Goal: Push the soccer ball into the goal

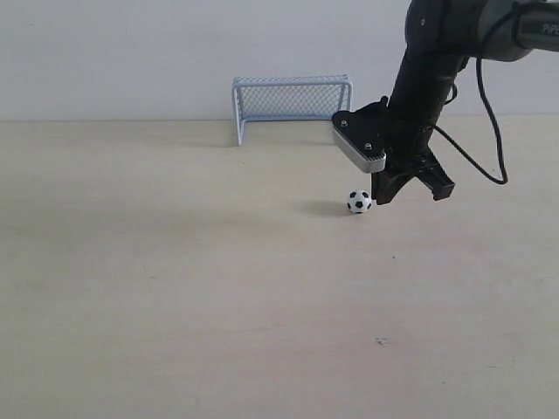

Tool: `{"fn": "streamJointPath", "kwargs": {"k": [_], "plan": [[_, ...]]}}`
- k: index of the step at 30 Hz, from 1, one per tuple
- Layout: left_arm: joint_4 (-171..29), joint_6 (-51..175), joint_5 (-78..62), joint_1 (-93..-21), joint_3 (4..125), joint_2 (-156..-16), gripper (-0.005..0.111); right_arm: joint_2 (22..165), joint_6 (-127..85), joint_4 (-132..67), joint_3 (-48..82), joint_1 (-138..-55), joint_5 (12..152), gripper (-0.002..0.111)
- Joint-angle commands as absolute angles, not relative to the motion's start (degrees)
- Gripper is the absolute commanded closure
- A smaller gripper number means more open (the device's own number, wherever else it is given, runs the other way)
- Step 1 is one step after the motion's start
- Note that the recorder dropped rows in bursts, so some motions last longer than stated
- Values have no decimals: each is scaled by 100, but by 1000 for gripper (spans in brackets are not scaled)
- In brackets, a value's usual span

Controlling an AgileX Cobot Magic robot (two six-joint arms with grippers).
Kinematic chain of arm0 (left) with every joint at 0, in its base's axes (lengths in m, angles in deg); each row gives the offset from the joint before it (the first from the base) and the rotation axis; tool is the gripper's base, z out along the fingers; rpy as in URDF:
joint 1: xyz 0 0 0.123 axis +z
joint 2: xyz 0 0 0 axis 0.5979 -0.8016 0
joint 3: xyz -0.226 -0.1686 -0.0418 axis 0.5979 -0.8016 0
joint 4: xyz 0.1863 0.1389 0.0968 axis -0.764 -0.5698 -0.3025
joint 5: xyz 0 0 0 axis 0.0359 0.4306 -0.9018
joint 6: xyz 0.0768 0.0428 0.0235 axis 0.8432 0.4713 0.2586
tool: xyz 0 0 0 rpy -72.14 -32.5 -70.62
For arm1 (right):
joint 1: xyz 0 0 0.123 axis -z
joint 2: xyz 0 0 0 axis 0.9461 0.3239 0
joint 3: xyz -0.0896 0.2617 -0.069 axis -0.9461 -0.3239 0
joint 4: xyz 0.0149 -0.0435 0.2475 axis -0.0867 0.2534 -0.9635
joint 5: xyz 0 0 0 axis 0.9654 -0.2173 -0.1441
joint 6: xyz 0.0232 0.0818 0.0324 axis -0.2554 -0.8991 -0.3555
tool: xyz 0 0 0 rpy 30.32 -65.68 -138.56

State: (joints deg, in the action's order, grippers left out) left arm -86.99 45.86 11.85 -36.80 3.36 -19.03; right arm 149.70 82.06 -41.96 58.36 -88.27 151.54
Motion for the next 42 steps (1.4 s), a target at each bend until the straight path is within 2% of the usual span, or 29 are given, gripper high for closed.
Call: {"fn": "streamJointPath", "kwargs": {"k": [1,42], "plan": [[-8701,4533,1166,-3725,361,-1934,100,15081,8067,-3960,5858,-8822,15210,108],[-8701,4533,1166,-3725,361,-1934,100,15387,8037,-4088,5858,-8822,15210,108]]}}
